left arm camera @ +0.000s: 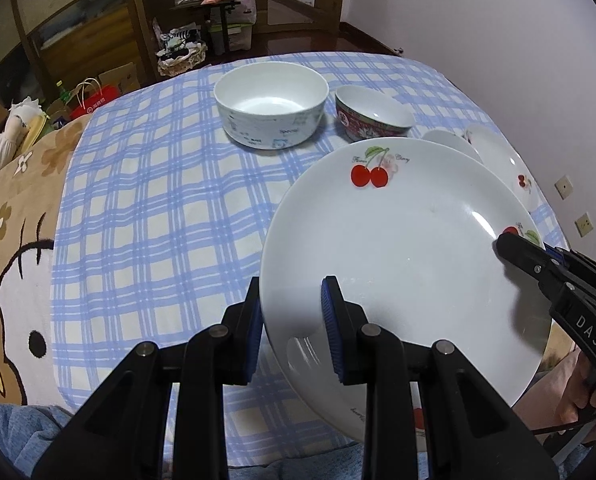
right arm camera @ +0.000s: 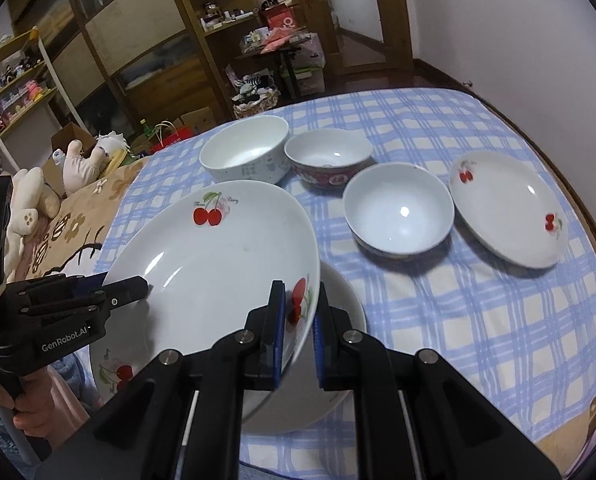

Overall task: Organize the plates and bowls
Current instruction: 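Lower the held plate over another cherry plate with both grippers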

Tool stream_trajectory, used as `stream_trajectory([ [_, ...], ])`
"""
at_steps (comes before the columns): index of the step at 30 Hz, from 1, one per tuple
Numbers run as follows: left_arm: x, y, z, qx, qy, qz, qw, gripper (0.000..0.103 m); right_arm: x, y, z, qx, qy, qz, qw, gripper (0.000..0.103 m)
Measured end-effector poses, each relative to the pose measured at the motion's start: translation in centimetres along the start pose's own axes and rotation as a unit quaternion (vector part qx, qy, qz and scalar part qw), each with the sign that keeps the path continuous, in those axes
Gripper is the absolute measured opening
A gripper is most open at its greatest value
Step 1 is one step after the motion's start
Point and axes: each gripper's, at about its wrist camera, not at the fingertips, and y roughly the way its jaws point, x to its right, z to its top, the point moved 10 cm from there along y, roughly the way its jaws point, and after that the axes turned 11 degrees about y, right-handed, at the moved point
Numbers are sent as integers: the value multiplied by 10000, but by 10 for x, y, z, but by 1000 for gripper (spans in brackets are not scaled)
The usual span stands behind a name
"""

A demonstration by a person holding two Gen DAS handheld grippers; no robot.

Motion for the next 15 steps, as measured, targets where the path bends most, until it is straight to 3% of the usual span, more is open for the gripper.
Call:
stream_trajectory([
  [15,10,34,-18,-287,81,-99,9995,28,18,23,-18,-244,100,-117,9996,13],
])
